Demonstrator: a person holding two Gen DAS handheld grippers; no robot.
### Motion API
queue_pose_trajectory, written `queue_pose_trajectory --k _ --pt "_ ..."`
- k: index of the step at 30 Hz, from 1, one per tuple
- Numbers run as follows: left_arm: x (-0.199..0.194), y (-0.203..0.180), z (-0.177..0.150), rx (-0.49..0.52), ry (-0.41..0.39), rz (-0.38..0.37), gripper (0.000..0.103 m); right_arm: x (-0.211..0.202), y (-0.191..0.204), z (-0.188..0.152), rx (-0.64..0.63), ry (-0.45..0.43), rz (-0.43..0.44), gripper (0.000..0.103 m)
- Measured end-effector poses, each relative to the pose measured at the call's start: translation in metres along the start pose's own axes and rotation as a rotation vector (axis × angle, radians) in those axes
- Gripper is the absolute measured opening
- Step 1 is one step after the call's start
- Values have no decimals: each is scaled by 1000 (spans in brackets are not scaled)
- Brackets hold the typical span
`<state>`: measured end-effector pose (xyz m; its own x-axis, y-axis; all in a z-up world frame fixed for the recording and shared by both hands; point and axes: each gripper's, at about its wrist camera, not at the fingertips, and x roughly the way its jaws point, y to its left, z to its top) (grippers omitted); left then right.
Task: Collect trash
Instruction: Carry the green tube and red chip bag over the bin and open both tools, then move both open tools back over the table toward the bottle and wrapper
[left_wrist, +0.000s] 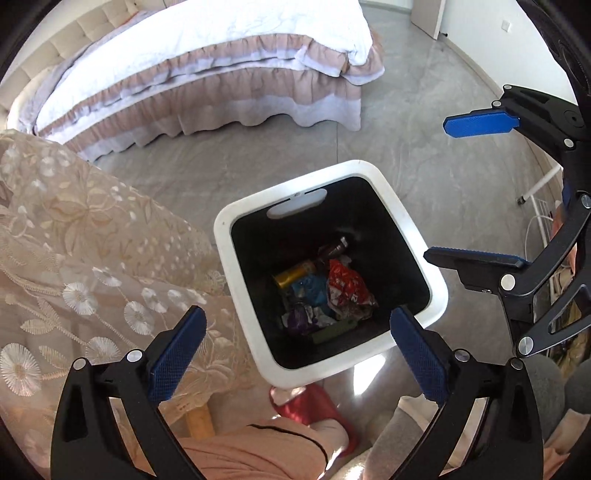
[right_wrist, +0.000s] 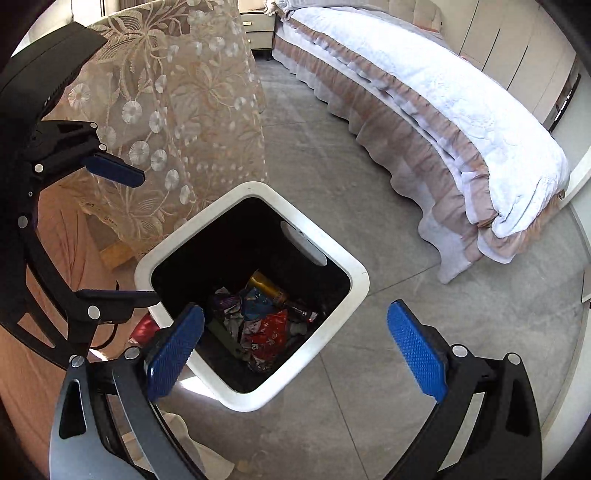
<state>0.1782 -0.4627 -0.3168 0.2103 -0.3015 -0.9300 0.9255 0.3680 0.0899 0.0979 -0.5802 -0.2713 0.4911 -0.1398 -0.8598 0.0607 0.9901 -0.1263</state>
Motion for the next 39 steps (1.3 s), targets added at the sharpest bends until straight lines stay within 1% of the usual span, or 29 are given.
queue_pose_trajectory --k 7,13,16,21,25,29,35,39 --pt "-28 6 -3 -19 -51 26 98 -18 4 13 -18 -52 -12 99" --pt "-64 15 -7 -55 -131 73 98 -43 11 26 -27 -111 -34 99" --pt "-92 23 -12 -93 -197 118 98 -64 18 37 -14 -172 -50 99" --pt "-147 48 -26 -194 -322 215 98 -107 36 64 26 -322 -80 99" --pt "-189 73 -43 -271 -396 297 98 -133 52 87 30 -429 -46 99" --pt "-220 100 -62 -351 -441 366 98 -153 75 112 7 -525 26 99" --pt "-256 132 -96 -432 -483 485 98 -170 115 147 -54 -605 75 99" --pt "-274 156 -121 -475 -484 552 98 -174 144 167 -76 -618 133 99"
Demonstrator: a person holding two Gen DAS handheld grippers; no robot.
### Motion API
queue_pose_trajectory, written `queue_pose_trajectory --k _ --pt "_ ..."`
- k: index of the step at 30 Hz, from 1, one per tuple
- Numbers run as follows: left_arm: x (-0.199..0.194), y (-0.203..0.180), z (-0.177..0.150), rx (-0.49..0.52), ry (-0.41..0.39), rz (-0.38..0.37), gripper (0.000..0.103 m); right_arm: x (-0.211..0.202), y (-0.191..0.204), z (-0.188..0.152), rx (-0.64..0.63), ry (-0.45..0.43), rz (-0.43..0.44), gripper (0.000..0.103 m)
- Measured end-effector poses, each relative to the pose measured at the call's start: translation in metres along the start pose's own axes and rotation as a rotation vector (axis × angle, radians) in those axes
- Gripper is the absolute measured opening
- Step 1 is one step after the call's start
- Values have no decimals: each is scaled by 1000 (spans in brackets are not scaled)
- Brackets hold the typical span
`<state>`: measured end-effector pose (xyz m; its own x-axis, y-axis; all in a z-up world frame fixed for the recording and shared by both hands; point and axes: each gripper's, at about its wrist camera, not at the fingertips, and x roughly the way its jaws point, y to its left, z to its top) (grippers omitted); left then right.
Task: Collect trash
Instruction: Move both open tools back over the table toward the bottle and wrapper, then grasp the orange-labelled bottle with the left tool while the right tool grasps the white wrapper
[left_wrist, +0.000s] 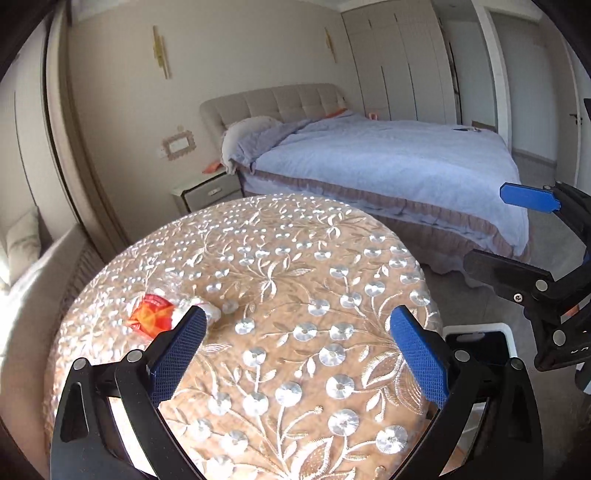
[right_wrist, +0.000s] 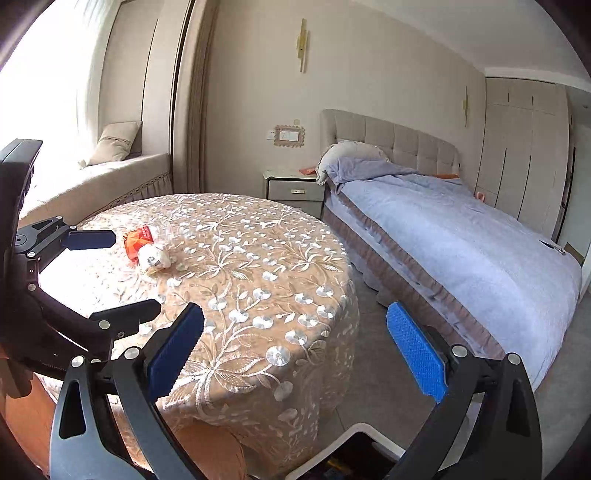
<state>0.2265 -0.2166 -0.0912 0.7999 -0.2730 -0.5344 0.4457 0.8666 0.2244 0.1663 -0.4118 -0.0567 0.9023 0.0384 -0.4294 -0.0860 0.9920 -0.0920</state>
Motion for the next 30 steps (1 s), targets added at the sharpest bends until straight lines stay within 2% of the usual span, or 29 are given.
queue_pose_trajectory --k 7,14,19,24,27,30 --pt "4 81 -12 -77 30 103 98 28 53 29 -58 -9 90 99" --pt "21 141 -25 -133 78 137 98 68 105 53 -124 20 156 99" --pt "45 166 -28 -125 105 127 98 95 128 61 -149 50 180 99" --pt "74 188 -32 -113 147 79 98 131 155 66 -193 119 189 99" --pt "93 197 -36 -101 174 77 98 151 165 66 -224 164 207 99" --pt "109 202 -36 -102 190 35 98 169 175 65 -272 198 220 99"
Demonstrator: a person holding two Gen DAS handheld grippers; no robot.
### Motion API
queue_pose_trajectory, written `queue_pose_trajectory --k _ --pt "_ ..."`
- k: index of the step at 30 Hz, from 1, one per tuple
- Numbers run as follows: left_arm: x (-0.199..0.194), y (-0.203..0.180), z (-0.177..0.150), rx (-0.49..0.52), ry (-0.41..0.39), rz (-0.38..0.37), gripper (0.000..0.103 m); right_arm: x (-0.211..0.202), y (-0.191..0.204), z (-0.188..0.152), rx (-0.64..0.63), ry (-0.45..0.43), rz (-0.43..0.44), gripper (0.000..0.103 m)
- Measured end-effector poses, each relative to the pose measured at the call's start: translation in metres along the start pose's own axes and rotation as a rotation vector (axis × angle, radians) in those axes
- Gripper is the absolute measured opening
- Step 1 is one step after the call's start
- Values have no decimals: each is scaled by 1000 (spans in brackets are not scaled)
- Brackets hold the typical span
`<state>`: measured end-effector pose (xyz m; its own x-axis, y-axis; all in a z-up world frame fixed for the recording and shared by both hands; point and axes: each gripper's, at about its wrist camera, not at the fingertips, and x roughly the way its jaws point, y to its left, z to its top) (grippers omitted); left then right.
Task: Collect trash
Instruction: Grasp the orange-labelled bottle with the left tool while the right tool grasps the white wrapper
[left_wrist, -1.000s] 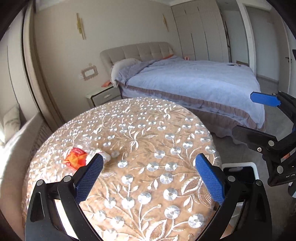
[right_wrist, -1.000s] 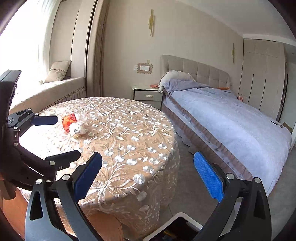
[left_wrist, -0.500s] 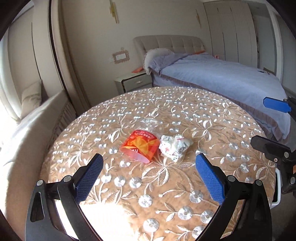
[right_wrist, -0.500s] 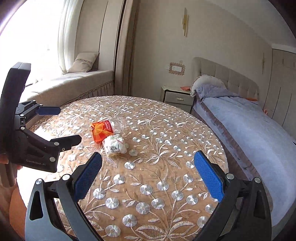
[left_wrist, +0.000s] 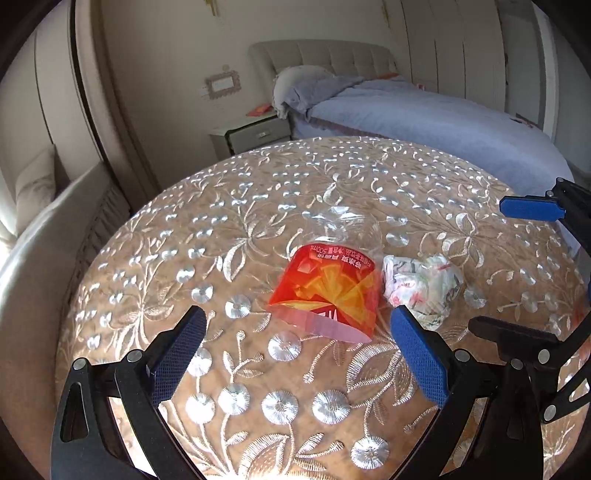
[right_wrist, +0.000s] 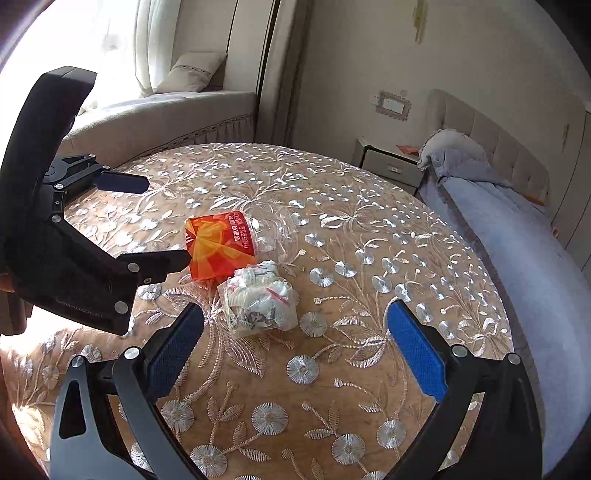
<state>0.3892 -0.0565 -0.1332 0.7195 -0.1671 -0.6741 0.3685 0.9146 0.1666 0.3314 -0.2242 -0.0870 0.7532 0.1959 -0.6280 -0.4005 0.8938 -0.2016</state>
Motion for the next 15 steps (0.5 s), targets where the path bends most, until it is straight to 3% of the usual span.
queue_pose_trajectory --k 5,7,9,11,13,15 --pt "31 -3 5 52 57 -25 97 34 10 5 -65 79 -6 99" --pt "40 1 8 44 82 -67 95 45 14 5 -92 100 -2 99" --pt "47 3 12 58 91 -92 91 52 14 6 -92 122 32 99" --pt "54 3 15 67 103 -123 77 58 15 7 -99 130 37 98" --pt "61 2 17 62 119 -164 71 62 15 8 -100 136 57 86" --pt "63 -1 19 74 113 -171 71 68 16 7 -97 165 99 54"
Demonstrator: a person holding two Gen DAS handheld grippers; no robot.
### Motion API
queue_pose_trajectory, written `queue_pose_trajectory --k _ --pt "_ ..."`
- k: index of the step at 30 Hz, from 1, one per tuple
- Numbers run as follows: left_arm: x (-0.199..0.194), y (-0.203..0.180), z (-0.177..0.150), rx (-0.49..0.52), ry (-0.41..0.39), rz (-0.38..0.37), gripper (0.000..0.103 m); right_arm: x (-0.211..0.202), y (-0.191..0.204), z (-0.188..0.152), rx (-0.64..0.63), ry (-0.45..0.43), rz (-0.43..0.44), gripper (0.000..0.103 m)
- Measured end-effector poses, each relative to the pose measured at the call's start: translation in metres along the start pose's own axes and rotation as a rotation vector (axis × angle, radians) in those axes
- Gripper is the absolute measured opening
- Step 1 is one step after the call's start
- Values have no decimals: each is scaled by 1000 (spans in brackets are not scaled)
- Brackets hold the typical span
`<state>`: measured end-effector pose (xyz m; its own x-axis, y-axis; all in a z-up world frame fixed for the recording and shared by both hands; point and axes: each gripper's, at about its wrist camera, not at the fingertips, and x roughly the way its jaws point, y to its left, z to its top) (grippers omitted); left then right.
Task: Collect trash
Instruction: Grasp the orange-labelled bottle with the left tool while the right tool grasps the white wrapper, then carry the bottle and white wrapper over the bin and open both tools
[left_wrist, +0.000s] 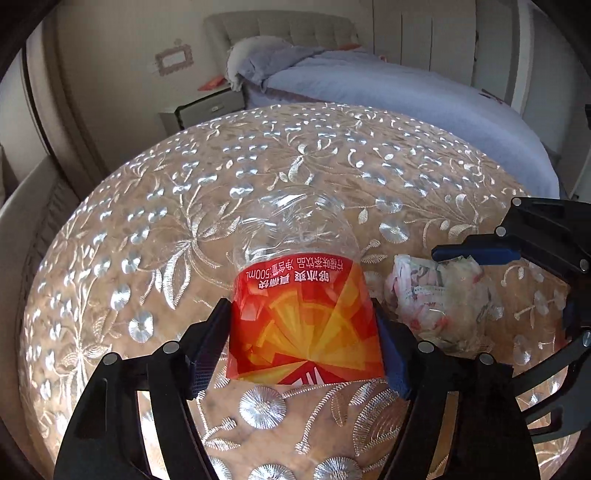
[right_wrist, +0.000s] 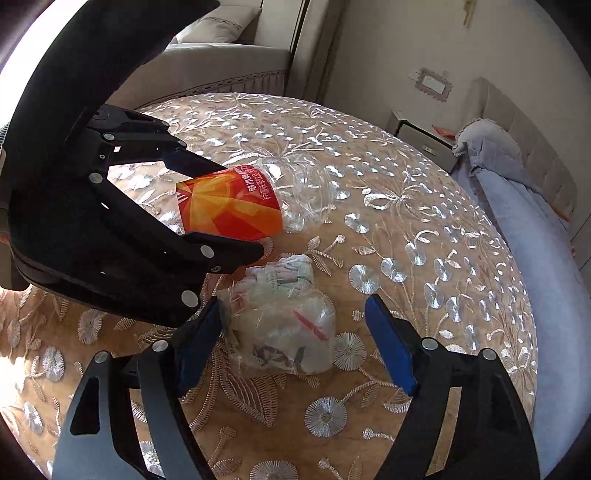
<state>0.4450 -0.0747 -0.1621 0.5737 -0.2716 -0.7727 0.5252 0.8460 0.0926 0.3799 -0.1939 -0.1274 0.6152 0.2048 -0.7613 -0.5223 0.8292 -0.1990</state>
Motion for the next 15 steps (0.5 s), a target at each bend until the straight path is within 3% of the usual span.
queue_pose_trajectory --k 6,15 --pt "-5 -10 1 -6 -24 63 69 -10 -5 -3 37 -32 -2 52" --pt "-61 -44 -12 20 -106 160 69 -57 -12 -30 66 -88 -36 51"
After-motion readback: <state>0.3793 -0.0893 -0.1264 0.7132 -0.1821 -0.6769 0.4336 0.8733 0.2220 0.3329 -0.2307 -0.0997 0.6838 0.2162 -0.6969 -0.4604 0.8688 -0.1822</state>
